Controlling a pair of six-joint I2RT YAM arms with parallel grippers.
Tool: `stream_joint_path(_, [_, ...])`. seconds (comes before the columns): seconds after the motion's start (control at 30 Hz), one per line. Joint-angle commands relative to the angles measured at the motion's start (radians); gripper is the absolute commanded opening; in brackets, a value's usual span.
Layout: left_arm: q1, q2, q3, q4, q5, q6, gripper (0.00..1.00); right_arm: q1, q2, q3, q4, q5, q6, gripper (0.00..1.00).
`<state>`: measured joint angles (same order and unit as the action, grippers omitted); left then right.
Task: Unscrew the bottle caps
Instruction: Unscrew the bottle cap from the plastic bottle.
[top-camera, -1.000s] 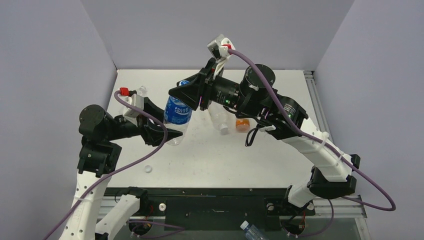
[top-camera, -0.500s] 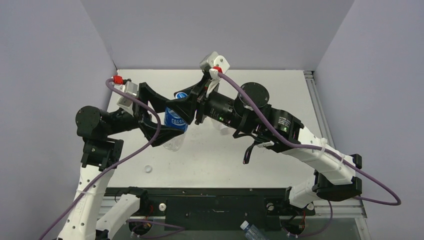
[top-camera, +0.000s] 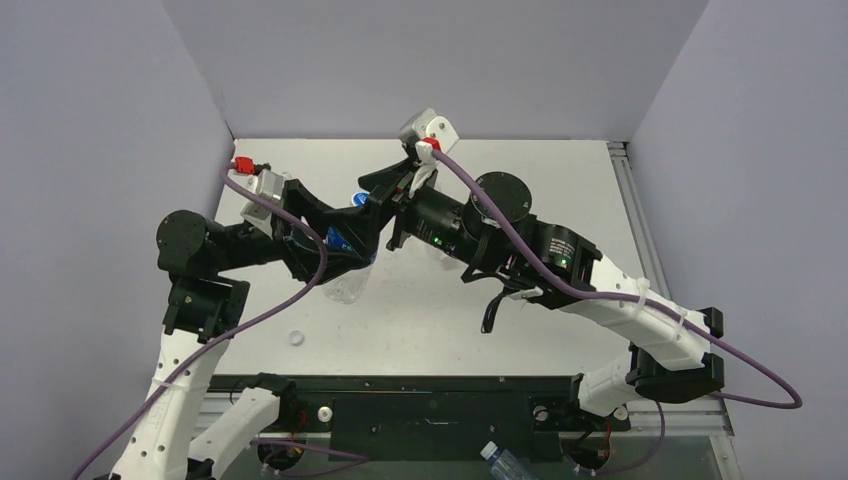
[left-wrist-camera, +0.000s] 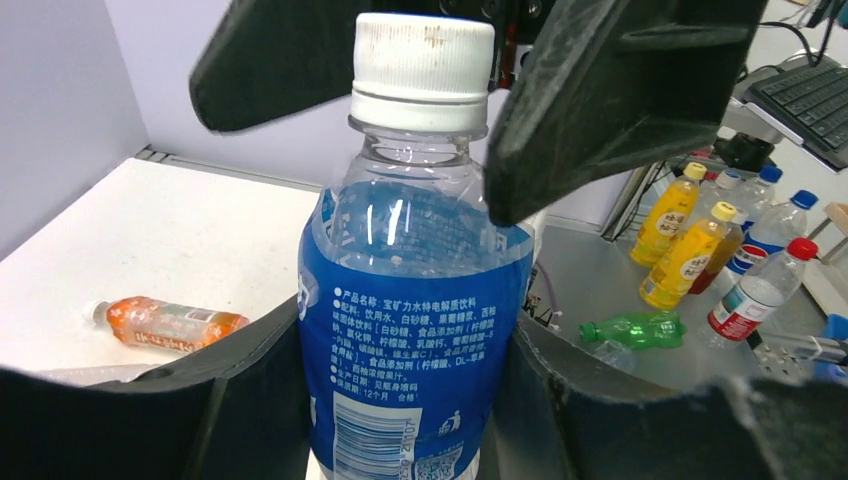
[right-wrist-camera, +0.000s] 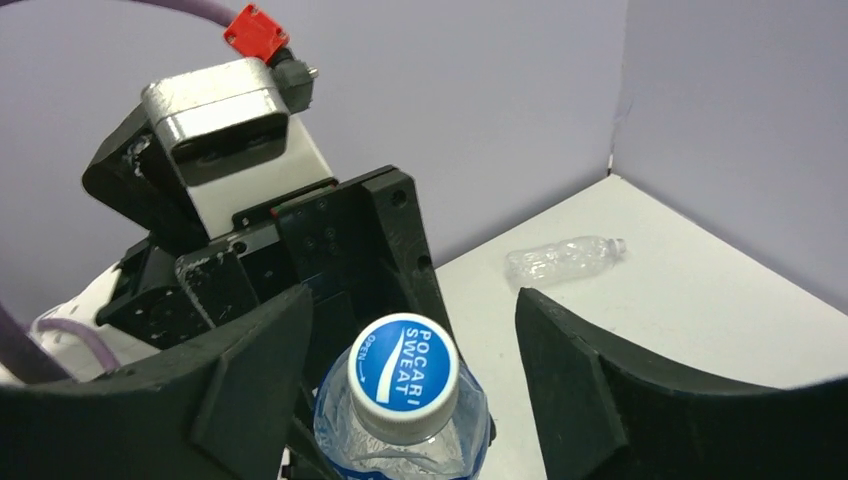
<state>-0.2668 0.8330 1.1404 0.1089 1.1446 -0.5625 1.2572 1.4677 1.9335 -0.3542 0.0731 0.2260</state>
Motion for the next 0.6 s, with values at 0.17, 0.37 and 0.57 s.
stream_joint_path(0.17, [-0.003, -0.019, 0.036, -0.194, -0.157, 0.261, 0.12, -0.057, -0.059, 0.094, -0.101, 0.055, 0.069, 0.75])
stream_joint_path(0.37, [-0.003, -0.020, 0.033, -0.180, -0.205, 0.261, 0.10, -0.066, -0.004, 0.166, -0.177, 0.033, 0.085, 0.62])
stream_joint_path(0.57, [-0.003, -0.020, 0.032, -0.169, -0.226, 0.252, 0.09, -0.071, 0.030, 0.190, -0.182, 0.003, 0.098, 0.59])
